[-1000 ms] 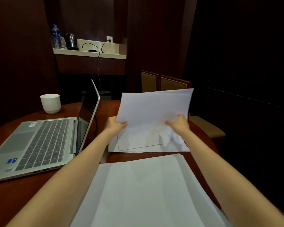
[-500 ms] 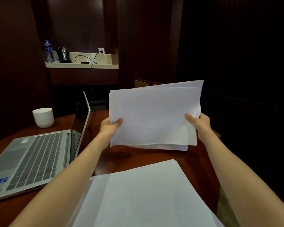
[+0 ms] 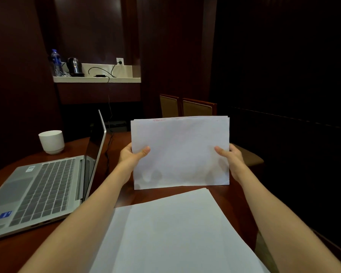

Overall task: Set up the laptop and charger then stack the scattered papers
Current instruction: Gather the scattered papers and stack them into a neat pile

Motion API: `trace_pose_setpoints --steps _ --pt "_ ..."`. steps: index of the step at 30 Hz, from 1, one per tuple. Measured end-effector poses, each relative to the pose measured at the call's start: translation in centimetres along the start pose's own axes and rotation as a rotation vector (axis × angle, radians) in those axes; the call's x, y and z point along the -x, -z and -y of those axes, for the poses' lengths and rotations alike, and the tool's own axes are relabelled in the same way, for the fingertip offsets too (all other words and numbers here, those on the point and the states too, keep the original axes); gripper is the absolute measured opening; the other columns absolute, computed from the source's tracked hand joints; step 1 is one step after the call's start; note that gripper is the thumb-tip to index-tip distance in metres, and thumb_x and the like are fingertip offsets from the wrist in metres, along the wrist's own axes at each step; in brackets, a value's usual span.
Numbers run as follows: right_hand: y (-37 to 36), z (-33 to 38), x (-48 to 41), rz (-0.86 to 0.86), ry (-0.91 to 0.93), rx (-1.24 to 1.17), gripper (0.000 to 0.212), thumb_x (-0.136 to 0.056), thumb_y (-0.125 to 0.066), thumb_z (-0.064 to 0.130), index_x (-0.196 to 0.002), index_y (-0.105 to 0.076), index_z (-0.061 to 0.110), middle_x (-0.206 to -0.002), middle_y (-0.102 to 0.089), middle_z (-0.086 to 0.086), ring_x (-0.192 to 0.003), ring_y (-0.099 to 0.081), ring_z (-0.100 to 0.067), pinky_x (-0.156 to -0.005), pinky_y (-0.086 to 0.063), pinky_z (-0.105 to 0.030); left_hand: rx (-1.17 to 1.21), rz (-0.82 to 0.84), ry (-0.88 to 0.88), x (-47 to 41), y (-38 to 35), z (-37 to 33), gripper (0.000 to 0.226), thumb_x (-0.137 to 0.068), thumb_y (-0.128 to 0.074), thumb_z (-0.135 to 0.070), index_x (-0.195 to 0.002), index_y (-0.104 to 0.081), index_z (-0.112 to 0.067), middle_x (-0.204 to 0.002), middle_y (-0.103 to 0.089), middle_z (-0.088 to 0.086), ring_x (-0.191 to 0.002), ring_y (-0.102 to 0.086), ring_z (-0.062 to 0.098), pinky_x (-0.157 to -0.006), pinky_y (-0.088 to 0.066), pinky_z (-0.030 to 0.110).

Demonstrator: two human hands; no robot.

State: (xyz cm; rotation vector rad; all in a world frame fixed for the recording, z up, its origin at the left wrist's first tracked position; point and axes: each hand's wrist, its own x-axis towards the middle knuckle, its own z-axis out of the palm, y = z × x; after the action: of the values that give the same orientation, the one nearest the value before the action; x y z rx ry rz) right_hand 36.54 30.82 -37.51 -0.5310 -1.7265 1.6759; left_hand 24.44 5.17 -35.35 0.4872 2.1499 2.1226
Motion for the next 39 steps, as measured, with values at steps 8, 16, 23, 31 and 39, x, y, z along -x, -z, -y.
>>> trace_pose_setpoints --steps 8,16,23,31,39 --pt "-0.5 -0.2 0.9 -0.030 0.010 0.164 0.032 -0.097 -0.046 0.013 -0.128 -0.050 0.006 -0.124 -0.057 -0.010 -0.101 -0.052 -0.020 -0.083 -0.041 -0.032 -0.062 -0.041 -0.001 0.4 -0.4 0.0 0.050 -0.089 -0.059 -0.008 -0.135 -0.043 -0.008 -0.133 -0.052 0.013 -0.122 -0.050 0.030 -0.096 -0.042 0.036" --pt "-0.5 4.0 1.7 -0.081 0.147 0.171 0.019 -0.097 -0.044 0.008 -0.109 -0.059 0.011 -0.103 -0.060 -0.006 -0.094 -0.058 -0.022 -0.079 -0.048 -0.032 -0.152 -0.124 -0.149 0.2 -0.4 -4.2 0.042 -0.090 -0.056 -0.004 -0.130 -0.043 -0.004 -0.128 -0.052 0.014 -0.117 -0.052 0.028 -0.086 -0.043 0.031" --pt "0.6 5.5 4.8 -0.009 -0.026 0.199 0.027 -0.096 -0.045 0.003 -0.122 -0.055 0.000 -0.105 -0.057 -0.008 -0.093 -0.056 -0.024 -0.080 -0.045 -0.034 -0.329 -0.128 -0.040 1.7 0.3 -4.3 0.044 -0.088 -0.052 -0.005 -0.130 -0.040 -0.007 -0.119 -0.053 0.007 -0.103 -0.053 0.025 -0.077 -0.043 0.031" --pt "2.3 2.8 8.7 0.034 -0.313 0.290 0.035 -0.092 -0.056 0.010 -0.126 -0.054 0.002 -0.121 -0.060 -0.016 -0.109 -0.057 -0.035 -0.100 -0.044 -0.048 -0.424 -0.026 0.088 6.8 3.2 -2.1 0.032 -0.085 -0.057 -0.002 -0.117 -0.053 0.003 -0.105 -0.059 0.018 -0.084 -0.056 0.028 -0.067 -0.043 0.030" --pt "2.4 2.6 13.3 0.196 -0.369 0.419 0.036 -0.090 -0.058 0.013 -0.123 -0.048 0.002 -0.114 -0.059 -0.020 -0.103 -0.059 -0.037 -0.091 -0.049 -0.044 -0.483 0.095 0.111 15.4 6.2 -1.8 0.006 -0.088 -0.049 0.001 -0.088 -0.050 -0.004 -0.082 -0.051 0.014 -0.062 -0.047 0.022 -0.059 -0.035 0.026"
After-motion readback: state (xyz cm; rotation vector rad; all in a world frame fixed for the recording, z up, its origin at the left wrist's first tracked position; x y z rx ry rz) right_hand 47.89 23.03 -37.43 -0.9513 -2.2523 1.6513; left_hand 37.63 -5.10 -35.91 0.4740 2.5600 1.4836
